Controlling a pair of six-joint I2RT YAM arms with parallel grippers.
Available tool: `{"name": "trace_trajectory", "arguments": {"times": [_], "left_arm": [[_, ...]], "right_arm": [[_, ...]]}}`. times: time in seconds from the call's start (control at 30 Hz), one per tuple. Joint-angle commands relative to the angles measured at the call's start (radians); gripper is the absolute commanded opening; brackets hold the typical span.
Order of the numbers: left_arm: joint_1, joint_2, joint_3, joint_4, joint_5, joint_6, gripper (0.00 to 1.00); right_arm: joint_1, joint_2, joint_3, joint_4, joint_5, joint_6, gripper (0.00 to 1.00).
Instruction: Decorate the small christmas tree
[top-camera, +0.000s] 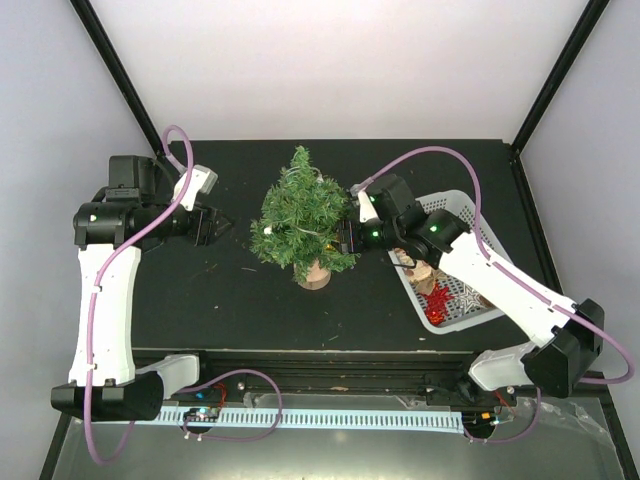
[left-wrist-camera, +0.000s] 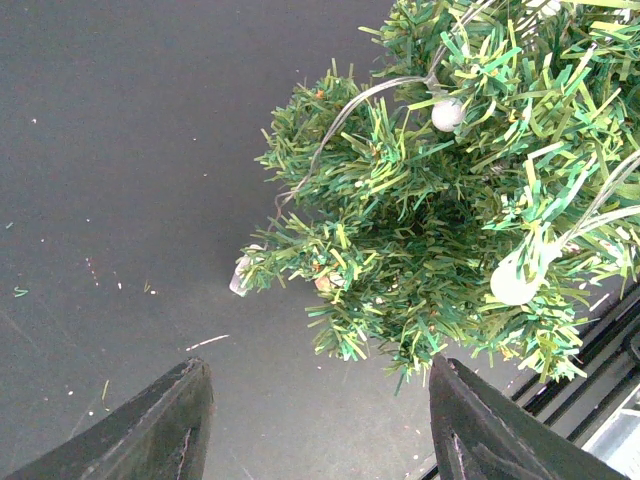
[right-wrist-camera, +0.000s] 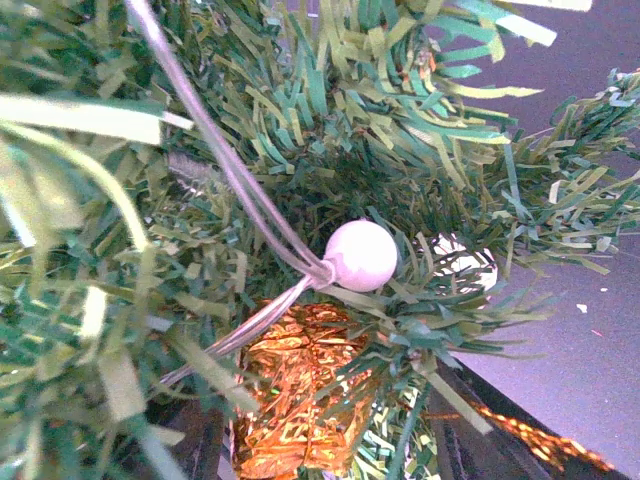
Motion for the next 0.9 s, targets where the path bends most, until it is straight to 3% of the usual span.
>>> {"name": "trace_trajectory", "arguments": {"times": [0.0,0.33,0.57,0.87], "left_arm": [[0.009,0.006,-0.001,-0.004,0.018,0.017,0.6],[0.01,0.016,0.002,-0.003,0.014,0.021,0.6],[0.009,0.018,0.002,-0.001,0.011,0.02,0.6],[0.009,0.024,0.014,-0.008,0.002,0.024,0.6]], "right_arm": [[0.006,-0.03,0.034,-0.018,-0.003,-0.024,0.57],[0.005,-0.089,0.012,-0.072,0.041,-0.027,0.54],[0.005,-0.224,-0.055,-0.121,0.119,-0.031,0.55],[-0.022,-0.364,-0.124,-0.205,0.355,0.027,0.56]]}}
